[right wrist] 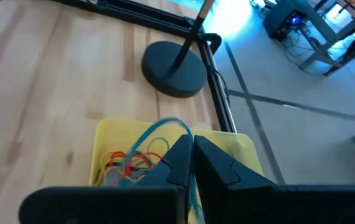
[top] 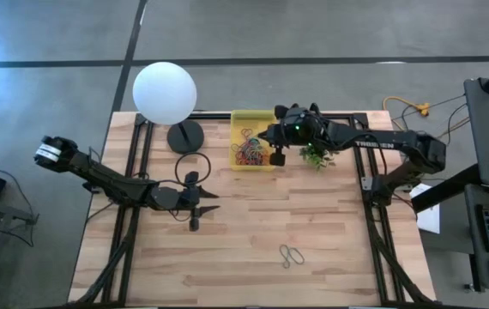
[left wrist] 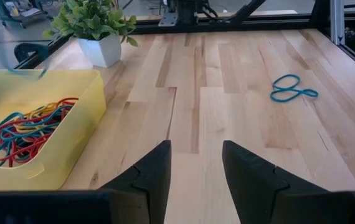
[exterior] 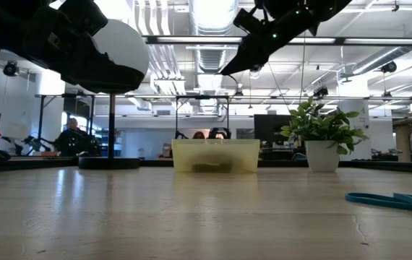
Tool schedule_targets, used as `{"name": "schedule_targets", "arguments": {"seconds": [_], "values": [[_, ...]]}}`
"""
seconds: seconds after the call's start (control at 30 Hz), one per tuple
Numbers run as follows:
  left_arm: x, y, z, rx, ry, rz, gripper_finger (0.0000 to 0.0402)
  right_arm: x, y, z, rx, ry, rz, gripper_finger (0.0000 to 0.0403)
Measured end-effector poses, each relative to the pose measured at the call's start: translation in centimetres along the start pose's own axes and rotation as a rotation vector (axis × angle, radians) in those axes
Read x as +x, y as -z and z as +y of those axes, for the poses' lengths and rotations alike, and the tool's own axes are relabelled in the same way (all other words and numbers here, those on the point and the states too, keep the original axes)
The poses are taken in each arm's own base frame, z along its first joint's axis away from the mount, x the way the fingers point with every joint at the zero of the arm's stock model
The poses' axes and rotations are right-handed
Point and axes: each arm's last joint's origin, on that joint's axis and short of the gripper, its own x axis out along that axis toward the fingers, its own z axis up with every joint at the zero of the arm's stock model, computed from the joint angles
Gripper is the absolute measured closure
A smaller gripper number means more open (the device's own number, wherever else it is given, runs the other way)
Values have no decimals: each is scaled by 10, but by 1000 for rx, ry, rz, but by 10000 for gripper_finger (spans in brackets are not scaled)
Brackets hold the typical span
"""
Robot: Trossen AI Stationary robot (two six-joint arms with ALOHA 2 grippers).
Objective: Pick and place rubber bands into bin
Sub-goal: Put the blue rubber band into the yellow bin
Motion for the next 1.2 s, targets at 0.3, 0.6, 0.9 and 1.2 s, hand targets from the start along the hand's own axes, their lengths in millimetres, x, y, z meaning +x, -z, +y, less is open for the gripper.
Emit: {"name": "schedule_targets", "arguments": {"seconds": [0.3,0.6,0.9,1.2], "values": [[0,2,0,1,-1,3,272,23,5,-6,21,3,47,394],[0,2,0,1,-1,2,272,44,18,-5,22,-13,108,381],[0,1,0,-2,-1,-3,272,42,18,-8,47,0,105,301],[0,-1,0,-11,1,-24,272,38,17,-7,50,-28,103,246]]}}
